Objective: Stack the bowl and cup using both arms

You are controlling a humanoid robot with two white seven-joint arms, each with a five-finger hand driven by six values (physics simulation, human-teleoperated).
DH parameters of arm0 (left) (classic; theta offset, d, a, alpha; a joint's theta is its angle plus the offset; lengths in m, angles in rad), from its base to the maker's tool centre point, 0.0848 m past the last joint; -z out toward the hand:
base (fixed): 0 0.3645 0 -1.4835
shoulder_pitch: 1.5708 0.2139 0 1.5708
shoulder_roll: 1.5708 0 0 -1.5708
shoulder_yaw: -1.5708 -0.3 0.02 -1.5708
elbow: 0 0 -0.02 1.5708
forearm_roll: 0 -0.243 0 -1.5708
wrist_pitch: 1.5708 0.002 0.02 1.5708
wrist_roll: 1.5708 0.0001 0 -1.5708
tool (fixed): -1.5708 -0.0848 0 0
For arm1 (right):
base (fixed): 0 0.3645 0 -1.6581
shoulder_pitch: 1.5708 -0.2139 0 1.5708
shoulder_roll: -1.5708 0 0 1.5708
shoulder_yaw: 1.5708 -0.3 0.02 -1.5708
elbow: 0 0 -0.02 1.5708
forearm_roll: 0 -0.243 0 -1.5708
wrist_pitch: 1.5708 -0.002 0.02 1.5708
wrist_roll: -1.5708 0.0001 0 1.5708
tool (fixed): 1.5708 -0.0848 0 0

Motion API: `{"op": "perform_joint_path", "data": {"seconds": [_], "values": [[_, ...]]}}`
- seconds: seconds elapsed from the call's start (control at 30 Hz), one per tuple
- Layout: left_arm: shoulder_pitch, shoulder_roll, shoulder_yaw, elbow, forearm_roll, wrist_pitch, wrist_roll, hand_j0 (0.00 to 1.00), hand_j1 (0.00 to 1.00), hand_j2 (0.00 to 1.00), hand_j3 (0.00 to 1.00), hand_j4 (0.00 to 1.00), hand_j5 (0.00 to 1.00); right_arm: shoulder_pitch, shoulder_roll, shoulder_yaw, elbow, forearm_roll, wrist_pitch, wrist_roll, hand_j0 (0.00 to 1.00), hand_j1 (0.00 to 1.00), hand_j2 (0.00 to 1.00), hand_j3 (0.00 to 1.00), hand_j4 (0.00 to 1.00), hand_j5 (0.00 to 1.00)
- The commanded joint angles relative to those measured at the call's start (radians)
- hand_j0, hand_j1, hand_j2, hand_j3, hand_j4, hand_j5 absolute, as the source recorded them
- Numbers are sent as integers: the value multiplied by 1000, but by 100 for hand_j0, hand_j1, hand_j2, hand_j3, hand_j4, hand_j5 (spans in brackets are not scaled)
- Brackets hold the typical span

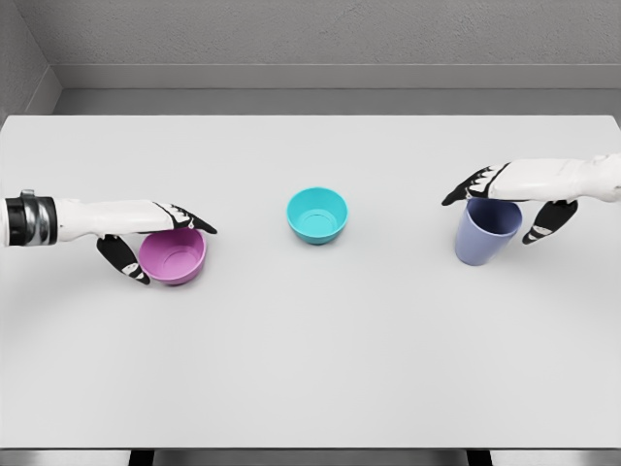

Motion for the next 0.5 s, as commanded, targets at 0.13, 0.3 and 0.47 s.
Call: {"op": "perform_joint_path", "data": {"seconds": [0.13, 0.3, 0.47], "values": [[-2, -8, -5, 7, 7, 2, -5, 100, 100, 100, 100, 100, 100, -2, 11, -1, 0, 5, 2, 0, 100, 100, 100, 100, 100, 100], [-2, -10, -5, 9, 7, 2, -5, 100, 100, 100, 100, 100, 100, 2, 17, -1, 1, 10, 2, 0, 100, 100, 100, 100, 100, 100], [-2, -15, -6, 15, -4, 2, -9, 79, 79, 79, 79, 79, 79, 6, 24, -1, 11, 20, 2, 4, 100, 100, 100, 100, 100, 100]]}}
